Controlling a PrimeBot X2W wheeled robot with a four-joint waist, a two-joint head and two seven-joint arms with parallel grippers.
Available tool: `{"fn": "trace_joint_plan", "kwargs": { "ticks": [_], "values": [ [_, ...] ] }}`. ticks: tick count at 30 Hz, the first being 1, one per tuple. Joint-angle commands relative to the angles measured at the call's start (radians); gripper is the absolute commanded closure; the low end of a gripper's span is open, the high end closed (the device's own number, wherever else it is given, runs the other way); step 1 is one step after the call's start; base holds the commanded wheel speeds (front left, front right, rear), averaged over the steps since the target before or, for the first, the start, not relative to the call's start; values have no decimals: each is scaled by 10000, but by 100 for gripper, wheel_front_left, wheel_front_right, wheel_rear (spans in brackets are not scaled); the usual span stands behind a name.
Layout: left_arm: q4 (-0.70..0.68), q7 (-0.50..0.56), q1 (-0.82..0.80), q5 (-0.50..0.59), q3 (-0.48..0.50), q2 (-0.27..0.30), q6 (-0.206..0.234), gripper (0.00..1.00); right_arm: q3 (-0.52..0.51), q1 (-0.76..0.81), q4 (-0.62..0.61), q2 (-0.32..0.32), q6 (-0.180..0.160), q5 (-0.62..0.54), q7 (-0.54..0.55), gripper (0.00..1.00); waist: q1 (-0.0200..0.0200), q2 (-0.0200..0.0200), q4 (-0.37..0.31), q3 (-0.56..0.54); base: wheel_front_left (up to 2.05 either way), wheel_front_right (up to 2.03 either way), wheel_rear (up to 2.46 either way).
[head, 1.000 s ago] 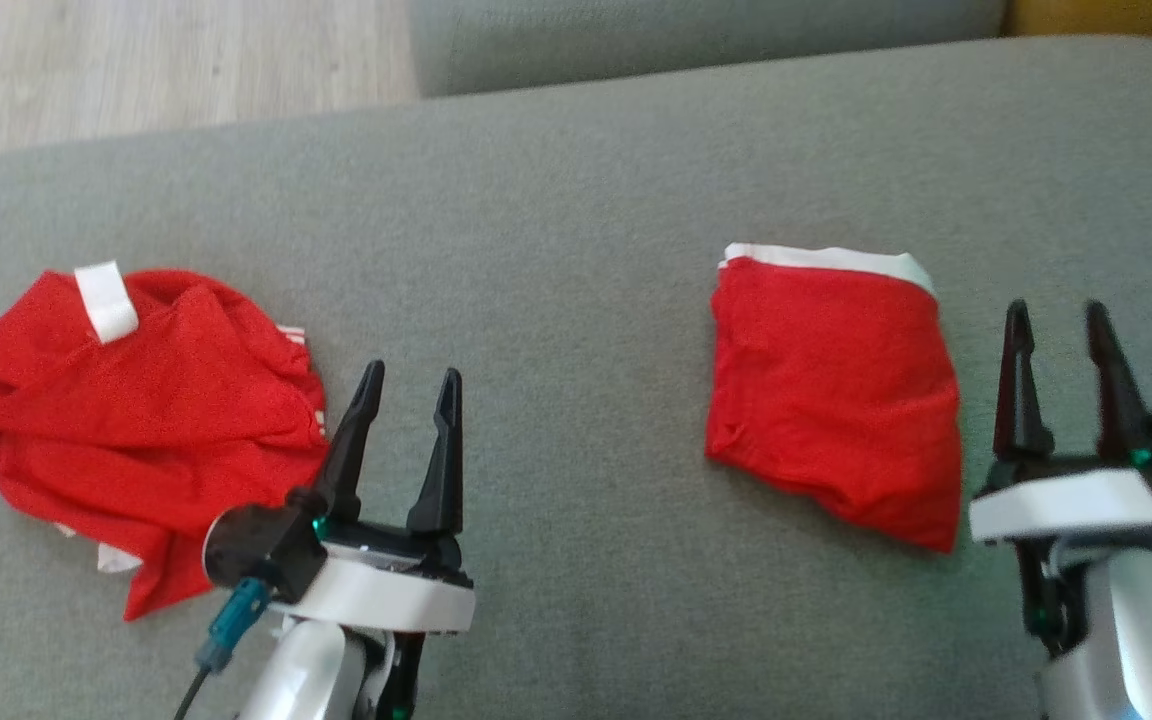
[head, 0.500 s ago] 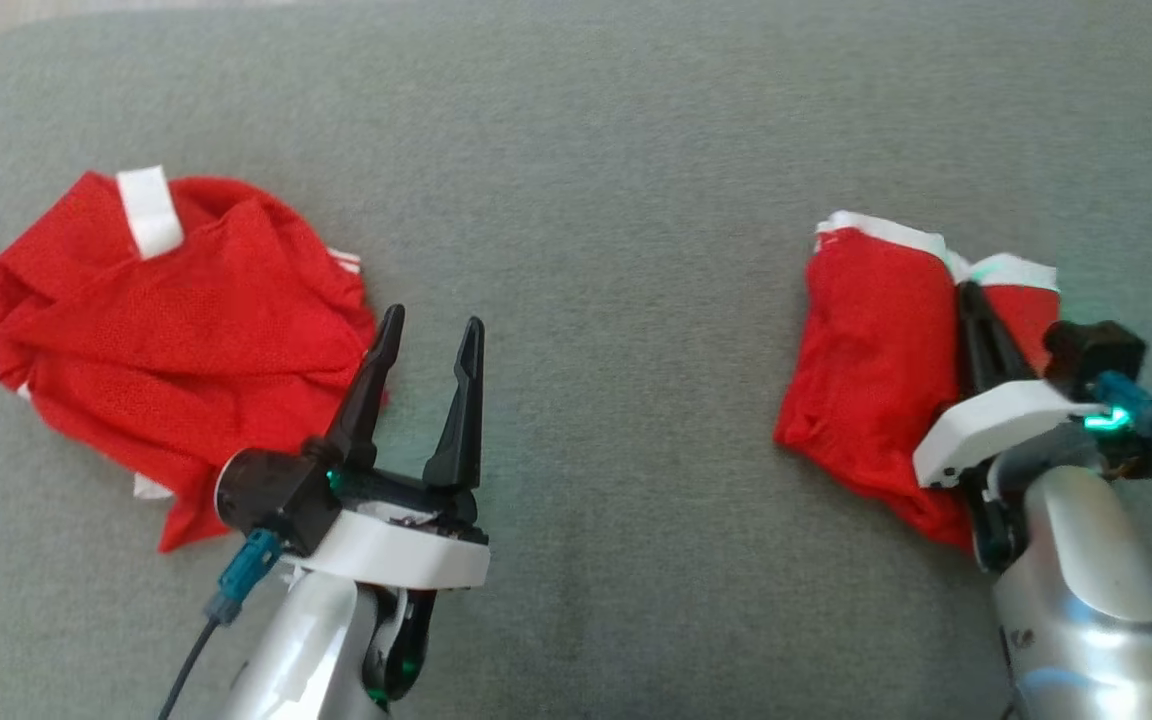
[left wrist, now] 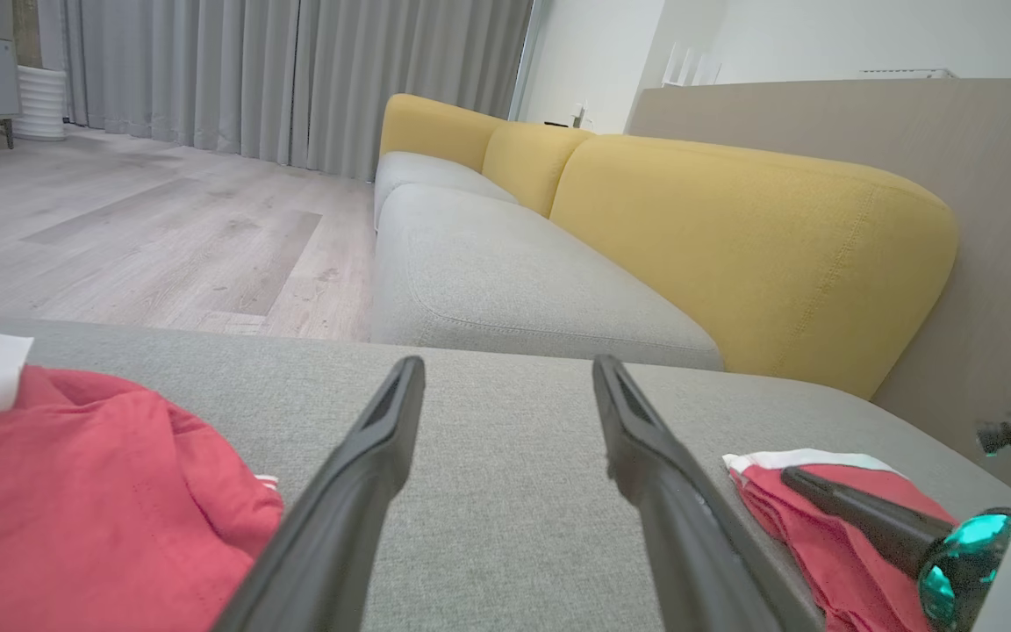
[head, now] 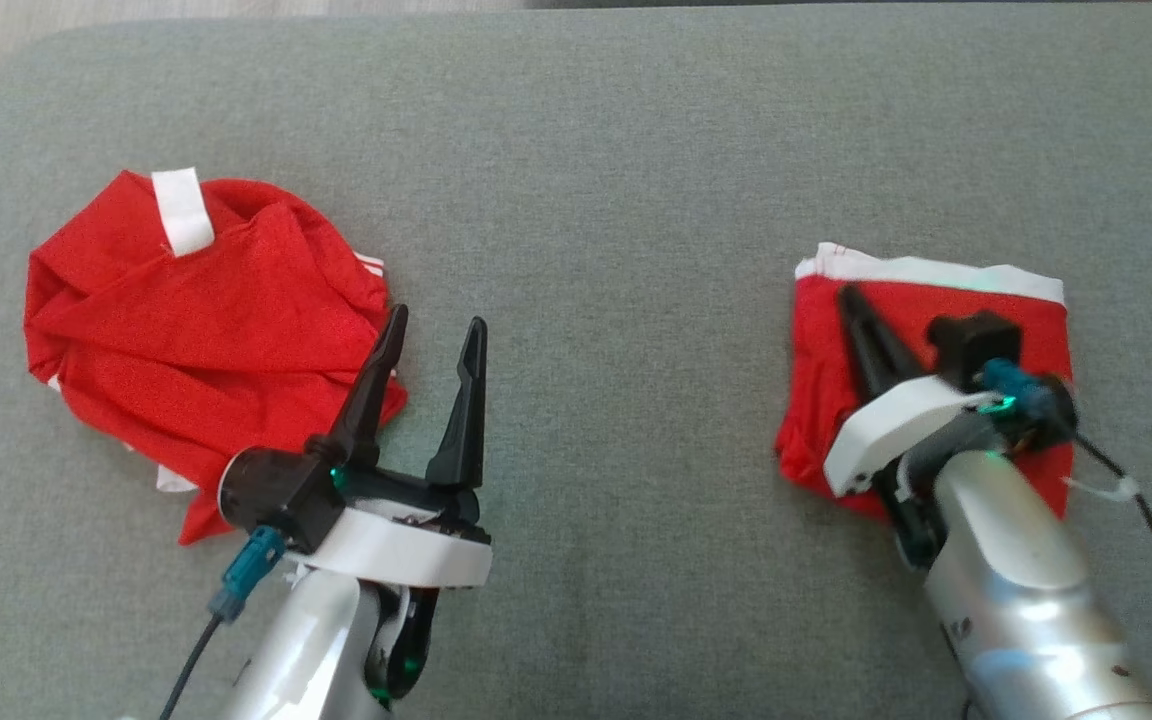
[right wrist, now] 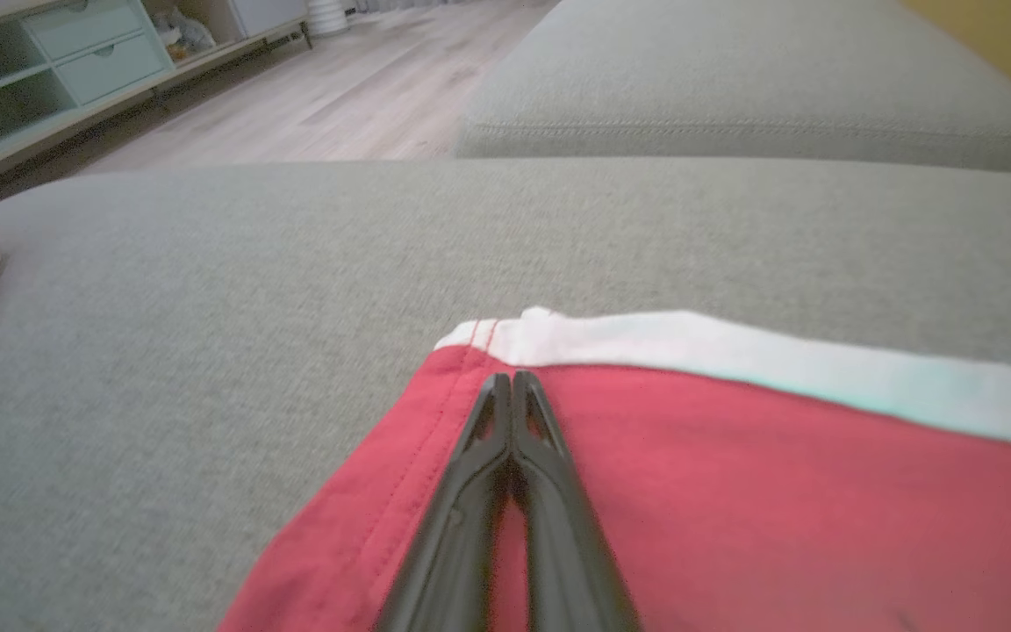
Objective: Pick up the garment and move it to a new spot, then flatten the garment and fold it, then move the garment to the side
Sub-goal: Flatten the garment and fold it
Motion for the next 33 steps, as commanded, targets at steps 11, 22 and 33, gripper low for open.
{"fn": "trace_joint_plan", "kwargs": {
  "ticks": [11,22,33],
  "values": [
    [-274,-65,80,-76,404,32,114,0,1706,-213,196,66,19,879,-110,100,0,0,-249,-421,0,0,0],
    [-433,-65,594,36,716,32,218,0,-1178,1138,-3483,-26,19,-63,-293,100,0,0,-837,-1397,0,0,0],
    [-308,-65,1236,-38,775,32,266,0,-2116,3621,-5523,52,19,-544,-295,0,0,0,-929,-1905,0,0,0]
  ]
}}
